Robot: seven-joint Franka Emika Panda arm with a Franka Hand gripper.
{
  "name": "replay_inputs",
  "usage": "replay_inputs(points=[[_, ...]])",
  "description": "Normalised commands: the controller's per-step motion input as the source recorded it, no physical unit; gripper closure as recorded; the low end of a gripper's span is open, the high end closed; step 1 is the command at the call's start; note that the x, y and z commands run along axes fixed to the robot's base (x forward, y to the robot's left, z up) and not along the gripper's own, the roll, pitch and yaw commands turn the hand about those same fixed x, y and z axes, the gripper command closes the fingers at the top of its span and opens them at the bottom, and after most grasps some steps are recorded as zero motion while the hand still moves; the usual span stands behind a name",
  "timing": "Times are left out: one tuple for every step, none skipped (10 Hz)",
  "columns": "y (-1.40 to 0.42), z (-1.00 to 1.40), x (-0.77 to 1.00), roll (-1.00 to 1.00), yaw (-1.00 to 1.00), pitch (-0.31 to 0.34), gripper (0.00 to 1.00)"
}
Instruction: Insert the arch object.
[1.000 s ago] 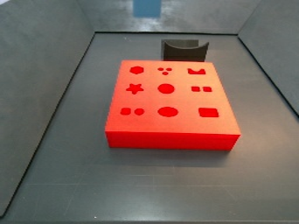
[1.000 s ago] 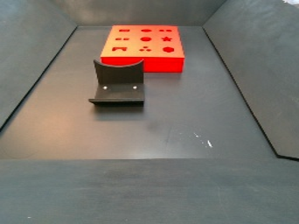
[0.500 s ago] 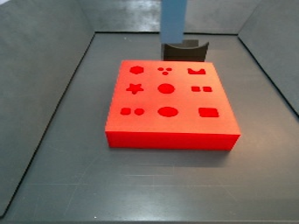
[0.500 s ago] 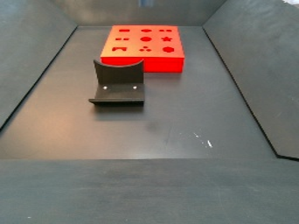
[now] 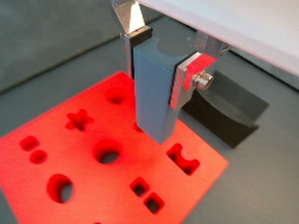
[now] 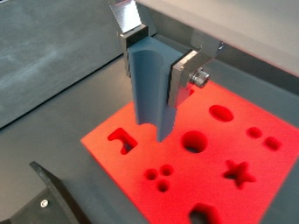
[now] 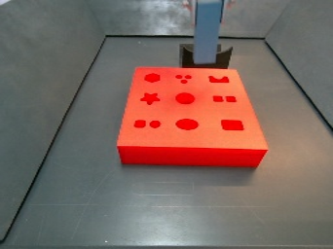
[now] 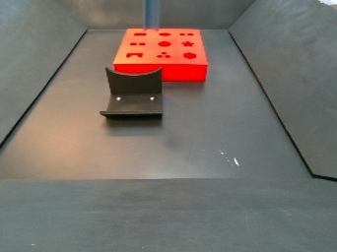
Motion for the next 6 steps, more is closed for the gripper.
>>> replay_inputs(points=[[0.13,-0.51,1.0,0.16,-0.14,-0.114,1.0],[0.11,-0.47,1.0,0.16,-0.13,-0.111,1.0],[0.11,-0.43,1.0,0.15,-0.12,-0.061,1.0],[0.17,-0.23,1.0,0.17,-0.11,0.0,1.0],[0.13,-0.01,1.0,0.13,-0.04,0.014,1.0],[0.12,0.0,1.0,0.14,0.0,0.091,1.0]])
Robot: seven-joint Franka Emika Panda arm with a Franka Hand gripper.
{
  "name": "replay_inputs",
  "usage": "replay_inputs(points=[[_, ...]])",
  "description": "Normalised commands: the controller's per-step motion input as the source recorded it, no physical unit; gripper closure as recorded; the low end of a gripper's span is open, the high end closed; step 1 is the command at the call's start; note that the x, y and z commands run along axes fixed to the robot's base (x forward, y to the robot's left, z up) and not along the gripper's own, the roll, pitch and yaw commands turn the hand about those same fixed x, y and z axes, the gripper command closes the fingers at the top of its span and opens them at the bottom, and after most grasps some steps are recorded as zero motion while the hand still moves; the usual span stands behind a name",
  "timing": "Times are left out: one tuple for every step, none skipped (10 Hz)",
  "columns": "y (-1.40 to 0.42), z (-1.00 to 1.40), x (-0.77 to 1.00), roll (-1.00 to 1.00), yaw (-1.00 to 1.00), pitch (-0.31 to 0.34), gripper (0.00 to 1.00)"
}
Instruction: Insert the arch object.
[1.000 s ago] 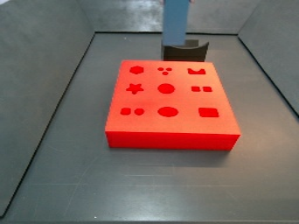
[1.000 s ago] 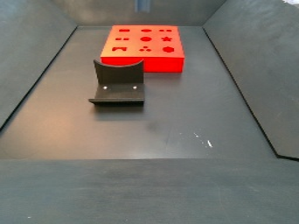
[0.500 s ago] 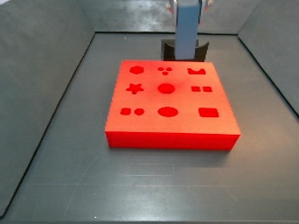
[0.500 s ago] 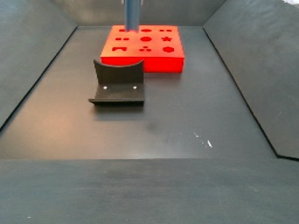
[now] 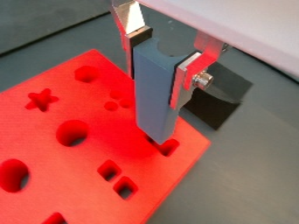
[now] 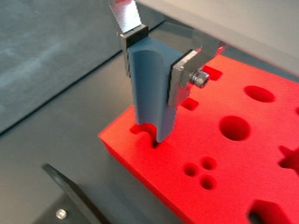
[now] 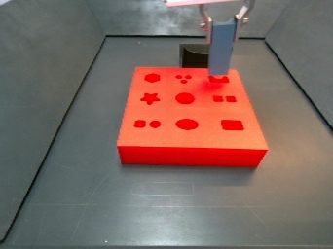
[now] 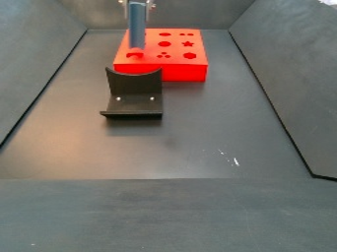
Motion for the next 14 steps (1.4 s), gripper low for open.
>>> replay_inputs(points=[[0.08,0.0,0.89,0.15,0.01,0.15,1.0],[0.03,-0.12,0.24,0.0,0.0,0.0,1.0],[0.0,-0.16,0.0,0.0,0.02,0.0,1.0],[0.0,-0.28,0.01,0.0,0.01,0.07,1.0],[-0.03,-0.16,0.25,0.06,0.0,0.361,1.0],[0.0,0.0,0.3,0.06,0.0,0.473,1.0],[-0.04,0.0,0.26,0.07,0.0,0.5,1.0],[0.0,0.09,0.2,0.06,0.0,0.5,1.0],[-0.05,0.08,0.29,0.01,0.0,0.5,1.0],[-0.07,0.0,0.48,0.0,0.0,0.253,1.0],[-0.03,0.0,0.24,0.0,0.0,0.114,1.0],[-0.06,-0.06,0.0,0.0,0.0,0.0,1.0],[-0.04,-0.12,-0.05,-0.04,0.0,-0.046,1.0],[0.0,0.0,-0.29,-0.1,0.0,-0.051,1.0]])
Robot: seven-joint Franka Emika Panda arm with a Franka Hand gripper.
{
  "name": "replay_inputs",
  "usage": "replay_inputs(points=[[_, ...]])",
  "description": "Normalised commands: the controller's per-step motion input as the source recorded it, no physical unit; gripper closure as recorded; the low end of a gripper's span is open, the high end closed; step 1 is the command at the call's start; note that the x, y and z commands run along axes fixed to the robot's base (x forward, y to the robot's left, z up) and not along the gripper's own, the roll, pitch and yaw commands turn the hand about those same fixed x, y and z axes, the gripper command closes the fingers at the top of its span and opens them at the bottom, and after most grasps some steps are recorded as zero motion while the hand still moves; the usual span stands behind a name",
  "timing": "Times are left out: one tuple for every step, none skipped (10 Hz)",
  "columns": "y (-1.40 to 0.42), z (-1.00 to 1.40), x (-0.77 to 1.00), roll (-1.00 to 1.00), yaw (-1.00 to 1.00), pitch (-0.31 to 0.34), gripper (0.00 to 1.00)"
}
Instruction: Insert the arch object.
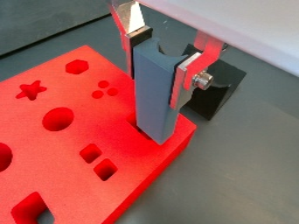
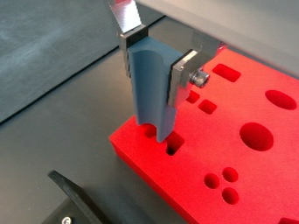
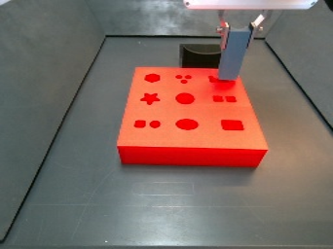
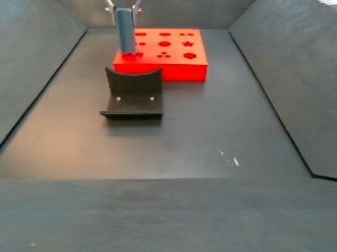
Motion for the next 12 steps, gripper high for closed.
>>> replay_inputs(points=[[0.0,0.0,-0.26,-0.12,0.0,-0.133,1.0],[0.0,0.0,-0.21,-0.15,0.0,-0.147,1.0],[0.0,0.0,-0.21,-0.19,0.0,-0.179,1.0],[0.0,-0.01,-0.21,-0.2,0.0,-0.2,1.0],[0.0,-0.03,-0.14,-0.18,0.0,-0.189,1.0],[0.04,-0.03,-0.13,-0.15,0.0,-0.159,1.0],[0.09,-0.04,0.0,-0.12,0.01,-0.13,1.0],[0.12,0.0,0.01,-0.08,0.07,-0.057,1.0],[0.11,0.0,0.05,-0.04,0.08,-0.014,1.0],[0.06,-0.08,0.0,-0.03,0.06,-0.027,1.0],[0.0,-0.17,0.0,-0.02,0.01,-0.053,1.0],[-0.06,-0.15,0.02,0.0,0.02,-0.037,1.0]])
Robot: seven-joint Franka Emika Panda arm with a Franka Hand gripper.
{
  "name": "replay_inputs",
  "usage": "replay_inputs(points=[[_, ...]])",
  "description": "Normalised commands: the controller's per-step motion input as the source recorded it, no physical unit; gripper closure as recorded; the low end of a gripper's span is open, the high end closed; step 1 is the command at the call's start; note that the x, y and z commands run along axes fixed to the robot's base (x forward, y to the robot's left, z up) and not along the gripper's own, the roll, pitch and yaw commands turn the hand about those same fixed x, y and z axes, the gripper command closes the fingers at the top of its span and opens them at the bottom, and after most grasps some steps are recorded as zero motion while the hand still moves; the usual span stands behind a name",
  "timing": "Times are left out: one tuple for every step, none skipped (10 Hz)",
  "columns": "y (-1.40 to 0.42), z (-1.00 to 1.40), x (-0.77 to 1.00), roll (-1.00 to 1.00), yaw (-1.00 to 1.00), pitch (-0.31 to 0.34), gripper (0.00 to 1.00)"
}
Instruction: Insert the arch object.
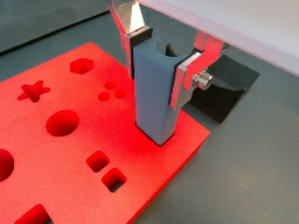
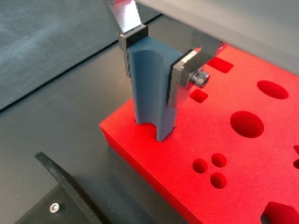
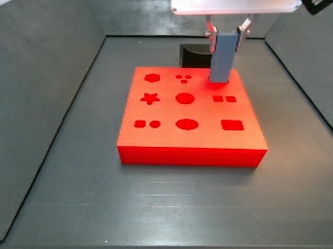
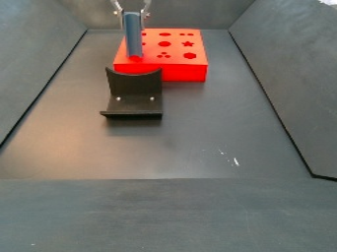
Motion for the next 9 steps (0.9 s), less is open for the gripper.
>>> replay_inputs(points=[[-0.1,-0.13,0.08,0.0,0.03,-0.007,1.0],[-0.02,-0.2,0.0,0.0,0.0,-0.013,1.0],[0.0,-0.41,0.0,0.0,0.0,-0.009,1.0],[0.0,-0.69,0.0,0.02,0.0,-0.034,1.0],[0.0,-0.81,0.0,0.06,0.0,-0.021,1.0],[0.0,-0.84,0.0,0.08,0.0,-0.009,1.0],[0.0,-0.83,0.0,0.06,0.0,-0.004,1.0],[0.0,-0.82,0.0,0.06,0.0,0.0,1.0],[0.0,-0.77,0.0,0.06,0.0,-0.011,1.0]])
